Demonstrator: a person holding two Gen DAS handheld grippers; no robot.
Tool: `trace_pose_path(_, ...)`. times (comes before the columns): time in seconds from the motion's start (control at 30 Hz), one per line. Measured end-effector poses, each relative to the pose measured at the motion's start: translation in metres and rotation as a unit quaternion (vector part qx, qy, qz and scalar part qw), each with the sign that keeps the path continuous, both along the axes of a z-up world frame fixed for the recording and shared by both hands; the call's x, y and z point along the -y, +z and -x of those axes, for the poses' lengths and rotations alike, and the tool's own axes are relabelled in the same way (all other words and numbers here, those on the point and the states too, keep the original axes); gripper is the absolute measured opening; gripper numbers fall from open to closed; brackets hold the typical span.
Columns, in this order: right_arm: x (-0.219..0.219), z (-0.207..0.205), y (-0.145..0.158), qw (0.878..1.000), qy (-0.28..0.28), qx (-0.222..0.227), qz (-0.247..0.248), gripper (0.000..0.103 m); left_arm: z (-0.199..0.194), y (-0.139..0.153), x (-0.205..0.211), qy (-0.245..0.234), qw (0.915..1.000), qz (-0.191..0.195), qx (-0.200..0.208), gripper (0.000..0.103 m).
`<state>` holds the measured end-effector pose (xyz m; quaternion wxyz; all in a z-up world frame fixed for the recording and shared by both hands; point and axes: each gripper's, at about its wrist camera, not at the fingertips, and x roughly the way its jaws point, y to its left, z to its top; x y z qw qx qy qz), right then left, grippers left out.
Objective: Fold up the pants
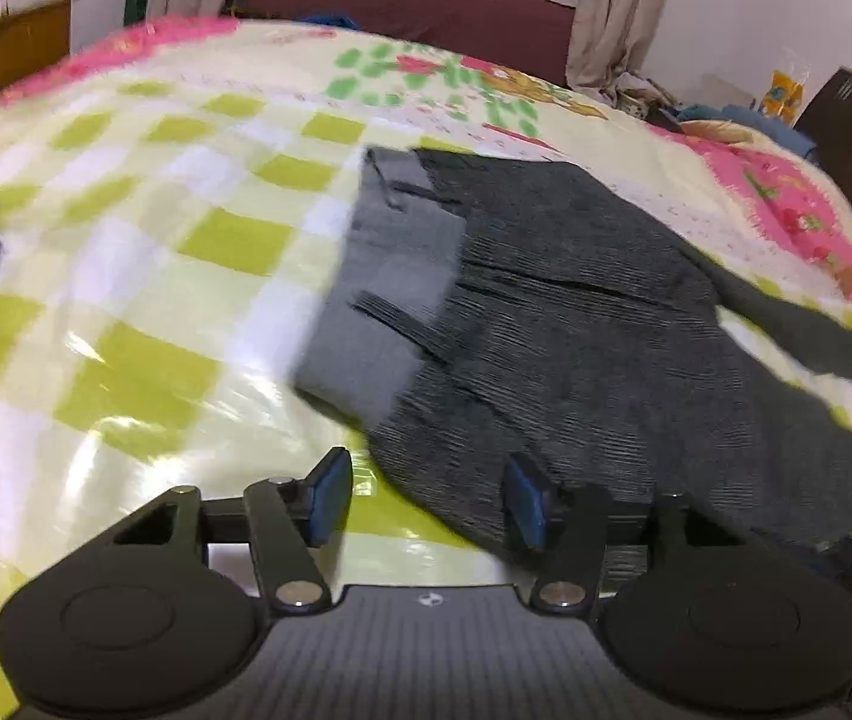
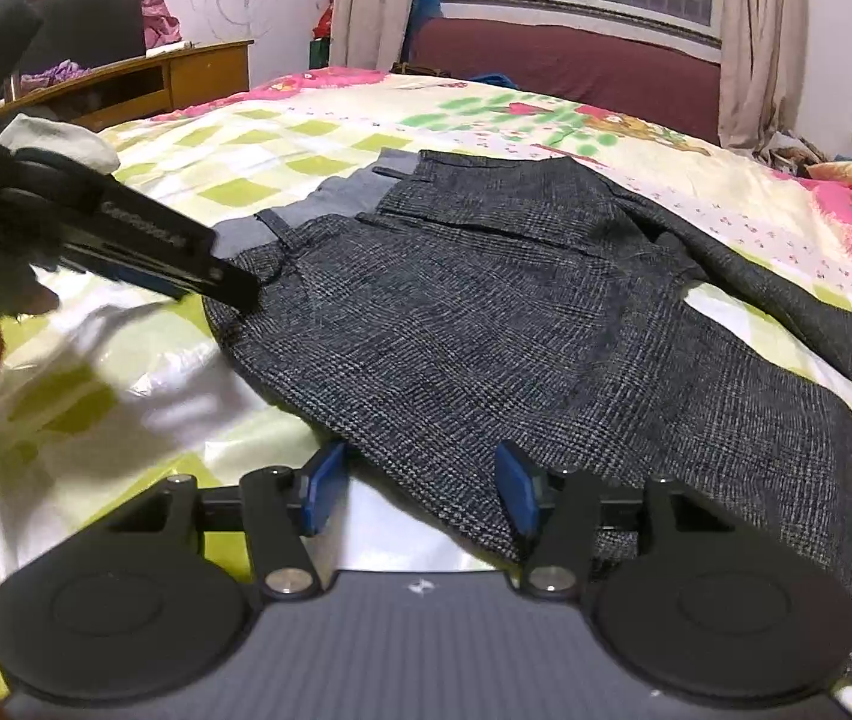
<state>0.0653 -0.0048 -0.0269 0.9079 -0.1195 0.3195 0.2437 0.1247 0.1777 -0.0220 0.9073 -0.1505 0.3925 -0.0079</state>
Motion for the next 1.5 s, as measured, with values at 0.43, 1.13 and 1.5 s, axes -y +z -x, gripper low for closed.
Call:
trace_pose_path(0.43, -0.009, -0.004, -0.001, 1.0, 0.007, 0.02, 0.013, 0.054, -0.037, -0.007, -0.013, 0.056, 0.9982, 0.018, 0.013, 0.035)
trace_pose_path(1.13, -0.077, 0.063, -0.001, 0.99, 0.139, 0.001, 0.04, 0.016, 0.081, -0.002, -0.097, 0.147, 0.9862, 0.066, 0.038, 0.031)
trace_pose_path(1.5, 0.055, 0.064, 0.051, 0.997, -0.045, -0.005, -0.057, 0.037, 0.119, 0.022, -0.072, 0.15, 0.9858, -0.052, 0.054, 0.036)
